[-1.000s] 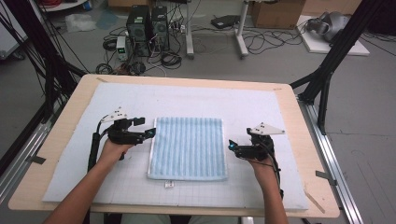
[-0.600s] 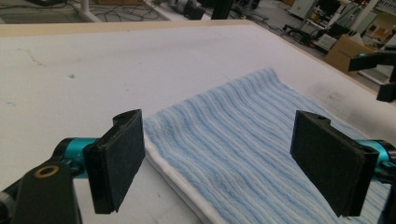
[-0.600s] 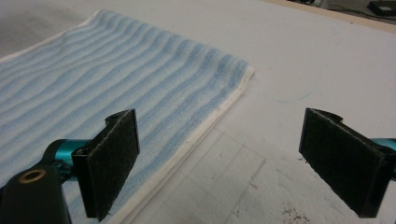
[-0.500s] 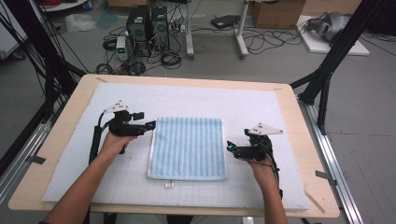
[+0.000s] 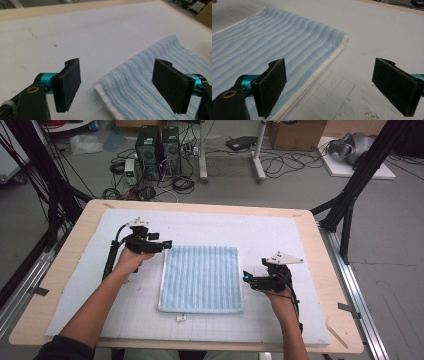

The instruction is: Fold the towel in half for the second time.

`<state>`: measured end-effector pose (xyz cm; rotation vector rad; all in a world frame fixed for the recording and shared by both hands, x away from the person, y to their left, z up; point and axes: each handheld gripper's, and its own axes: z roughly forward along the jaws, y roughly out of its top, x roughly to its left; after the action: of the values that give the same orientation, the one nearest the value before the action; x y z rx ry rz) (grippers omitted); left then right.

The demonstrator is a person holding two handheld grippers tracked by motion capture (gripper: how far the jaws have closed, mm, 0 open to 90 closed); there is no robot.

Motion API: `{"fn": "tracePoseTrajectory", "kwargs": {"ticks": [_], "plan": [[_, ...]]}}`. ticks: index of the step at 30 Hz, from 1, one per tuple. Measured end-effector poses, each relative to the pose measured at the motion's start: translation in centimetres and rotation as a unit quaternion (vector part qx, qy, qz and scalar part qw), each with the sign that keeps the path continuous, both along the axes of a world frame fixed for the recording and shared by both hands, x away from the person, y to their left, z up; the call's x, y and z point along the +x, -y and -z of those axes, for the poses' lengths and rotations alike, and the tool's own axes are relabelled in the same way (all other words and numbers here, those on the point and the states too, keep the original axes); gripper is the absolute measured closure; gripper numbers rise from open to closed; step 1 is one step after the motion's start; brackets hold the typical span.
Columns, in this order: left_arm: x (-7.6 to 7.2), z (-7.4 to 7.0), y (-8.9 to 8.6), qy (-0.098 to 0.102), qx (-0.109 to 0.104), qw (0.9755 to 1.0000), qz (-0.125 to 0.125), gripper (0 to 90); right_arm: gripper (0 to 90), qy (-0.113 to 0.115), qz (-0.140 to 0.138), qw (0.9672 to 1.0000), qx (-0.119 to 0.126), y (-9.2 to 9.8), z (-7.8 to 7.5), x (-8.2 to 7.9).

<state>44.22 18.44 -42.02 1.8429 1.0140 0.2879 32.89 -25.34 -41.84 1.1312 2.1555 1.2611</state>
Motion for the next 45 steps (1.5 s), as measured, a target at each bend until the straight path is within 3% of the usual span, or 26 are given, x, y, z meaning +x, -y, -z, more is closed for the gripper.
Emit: {"fn": "tracePoseTrajectory", "kwargs": {"ticks": [4,8,11,13,16,17,20,24,29,34,35,36,39,42,45], "plan": [[0.5,1.0,0.3,-0.009,0.021,0.9997,-0.007,30.6,11.5,-0.001,-0.001,1.0000,-0.003,0.0,0.1,0.1],[0.8,1.8,0.6,-0.004,0.043,0.9990,-0.014,34.0,11.5,-0.004,0.000,1.0000,-0.002,0.0,0.2,0.1],[1.1,2.1,1.1,-0.007,0.071,0.9975,0.005,40.8,11.5,-0.005,0.000,1.0000,-0.003,0.0,0.2,0.2],[1.1,2.5,1.6,-0.009,0.099,0.9948,0.022,48.4,11.5,-0.007,-0.001,1.0000,-0.004,-0.1,0.3,0.2],[1.0,2.7,1.8,-0.009,0.105,0.9940,0.030,56.3,11.5,-0.010,-0.002,0.9999,-0.005,-0.1,0.4,0.2],[1.0,2.7,1.8,-0.006,0.102,0.9939,0.042,65.1,11.5,-0.013,-0.001,0.9999,-0.007,-0.2,0.4,0.3],[0.9,2.7,2.0,-0.003,0.101,0.9937,0.048,76.9,11.5,-0.017,-0.004,0.9998,-0.012,-0.5,0.6,0.4],[0.8,2.8,2.1,-0.001,0.096,0.9939,0.054,83.5,11.5,-0.023,-0.005,0.9995,-0.020,-0.9,0.9,0.8],[0.8,2.7,1.9,-0.008,0.082,0.9952,0.052,84.6,11.5,-0.027,-0.005,0.9993,-0.024,-1.5,1.2,1.4],[0.8,2.7,1.6,-0.012,0.068,0.9964,0.049,85.1,11.5,-0.051,0.003,0.9979,-0.040,-2.1,1.5,3.0],[0.8,2.7,1.5,-0.012,0.066,0.9966,0.049,85.1,11.5,-0.064,0.004,0.9971,-0.042,-2.3,1.6,4.2],[0.8,2.7,1.5,-0.012,0.067,0.9965,0.050,85.1,11.5,-0.064,0.004,0.9971,-0.042,-2.3,1.6,4.2],[0.8,2.7,1.4,-0.013,0.059,0.9970,0.049,85.2,11.6,-0.085,0.005,0.9953,-0.046,-3.0,1.5,6.7],[0.8,2.7,1.4,-0.015,0.058,0.9970,0.048,85.2,11.6,-0.090,-0.001,0.9948,-0.047,-3.4,1.4,7.8],[0.7,2.8,1.4,-0.017,0.049,0.9977,0.044,85.2,21.1,-0.092,-0.005,0.9944,-0.052,-3.9,1.3,9.4]]}}
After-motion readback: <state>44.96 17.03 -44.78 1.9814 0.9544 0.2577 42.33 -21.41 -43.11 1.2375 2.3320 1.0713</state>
